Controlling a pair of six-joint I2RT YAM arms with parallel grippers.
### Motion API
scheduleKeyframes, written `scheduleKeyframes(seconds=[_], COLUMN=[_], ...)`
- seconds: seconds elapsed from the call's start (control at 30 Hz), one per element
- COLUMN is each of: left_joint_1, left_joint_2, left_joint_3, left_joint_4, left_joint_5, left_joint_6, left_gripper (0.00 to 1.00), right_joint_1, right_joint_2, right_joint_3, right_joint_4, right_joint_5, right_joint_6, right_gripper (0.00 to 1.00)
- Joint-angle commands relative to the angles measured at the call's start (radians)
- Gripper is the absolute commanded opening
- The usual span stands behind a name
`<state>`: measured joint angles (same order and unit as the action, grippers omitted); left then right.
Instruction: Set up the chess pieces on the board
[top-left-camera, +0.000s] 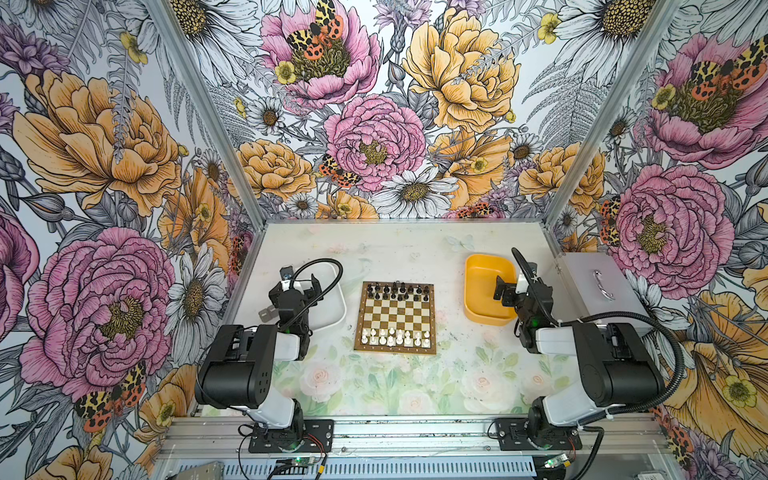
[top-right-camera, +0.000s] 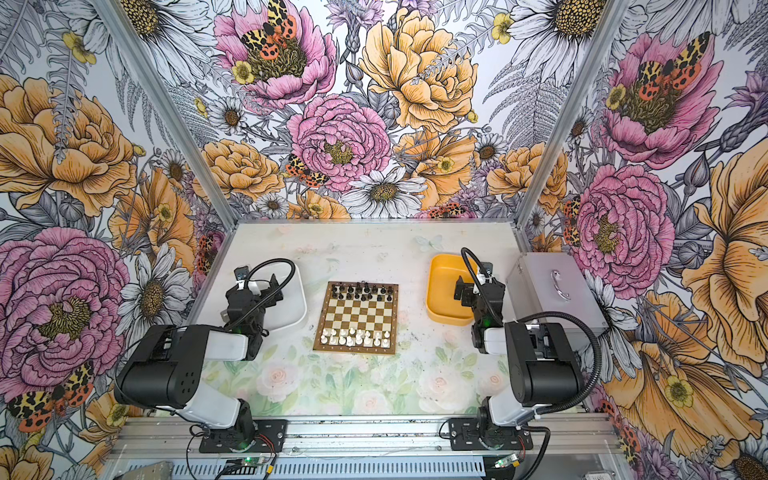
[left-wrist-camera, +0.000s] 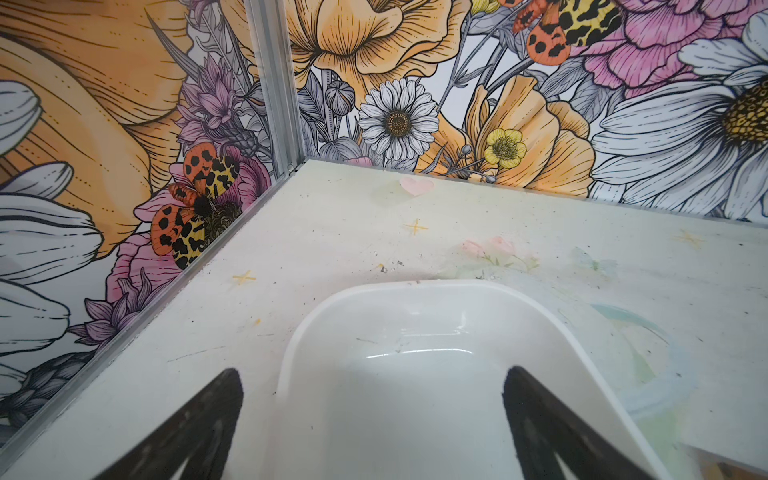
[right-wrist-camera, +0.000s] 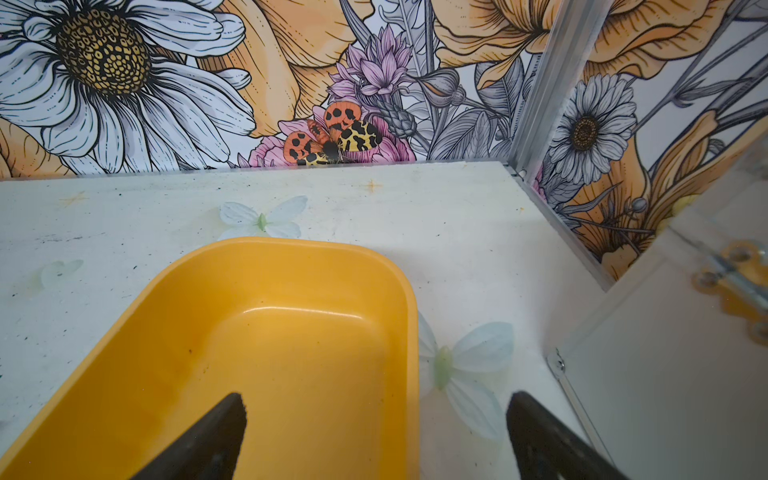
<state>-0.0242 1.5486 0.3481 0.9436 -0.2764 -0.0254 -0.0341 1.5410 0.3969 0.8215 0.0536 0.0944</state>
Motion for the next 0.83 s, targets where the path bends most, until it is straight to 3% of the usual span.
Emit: scheduleKeyframes(seconds=[0.0, 0.8], left_joint_1=[-0.006, -0.008], left_joint_2=[0.004, 0.005], left_joint_3=[0.015, 0.016], left_joint_4=[0.029, 0.028], left_joint_5=[-0.017, -0.018], left_joint_6=[0.013, 0.015], left_gripper=[0.99, 0.99], right_joint_1=[-0.002, 0.0], right_joint_2=[-0.003, -0.004], right_joint_3=[-0.001, 0.0], right_joint_4=[0.035, 0.036], right_joint_5=[-0.012, -0.011], right_joint_6=[-0.012, -0.012], right_gripper=[1.0, 0.99])
